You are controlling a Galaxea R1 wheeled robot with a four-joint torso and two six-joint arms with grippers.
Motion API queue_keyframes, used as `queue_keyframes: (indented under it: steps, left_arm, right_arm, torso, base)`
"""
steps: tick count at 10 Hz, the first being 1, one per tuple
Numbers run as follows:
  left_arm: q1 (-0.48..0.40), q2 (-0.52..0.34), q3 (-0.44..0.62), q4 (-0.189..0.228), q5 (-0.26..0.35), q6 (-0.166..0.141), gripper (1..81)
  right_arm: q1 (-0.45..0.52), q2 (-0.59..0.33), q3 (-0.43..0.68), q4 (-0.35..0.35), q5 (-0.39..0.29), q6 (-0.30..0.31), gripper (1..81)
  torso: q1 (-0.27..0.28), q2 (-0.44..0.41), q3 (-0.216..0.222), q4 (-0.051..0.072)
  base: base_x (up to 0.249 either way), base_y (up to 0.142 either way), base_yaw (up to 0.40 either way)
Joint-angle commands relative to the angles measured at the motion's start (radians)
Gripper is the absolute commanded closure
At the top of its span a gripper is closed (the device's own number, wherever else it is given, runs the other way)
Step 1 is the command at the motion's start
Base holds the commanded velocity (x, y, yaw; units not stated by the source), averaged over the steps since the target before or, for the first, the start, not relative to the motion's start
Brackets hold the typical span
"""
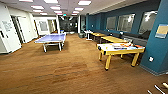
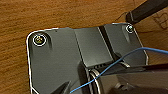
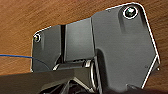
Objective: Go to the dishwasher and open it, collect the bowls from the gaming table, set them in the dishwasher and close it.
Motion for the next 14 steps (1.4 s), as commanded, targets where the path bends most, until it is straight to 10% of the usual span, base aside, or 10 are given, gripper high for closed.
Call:
queue_keyframes:
  steps: [1, 14]
  left_arm:
    - [-0.041, -0.005, 0.004, 0.000, 0.051, 0.008, 1.0]
    - [-0.041, 0.004, 0.004, 0.000, 0.051, 0.008, 1.0]
  right_arm:
    - [0.048, 0.007, 0.008, -0.005, -0.046, 0.000, 1.0]
    - [0.042, 0.008, 0.008, -0.005, -0.046, -0.001, 1.0]
  torso:
    - [0.000, 0.000, 0.000, 0.000]
    - [0.000, 0.000, 0.000, 0.000]
  base:
    - [0.194, 0.000, 0.000]
    - [0.201, 0.000, 0.000]
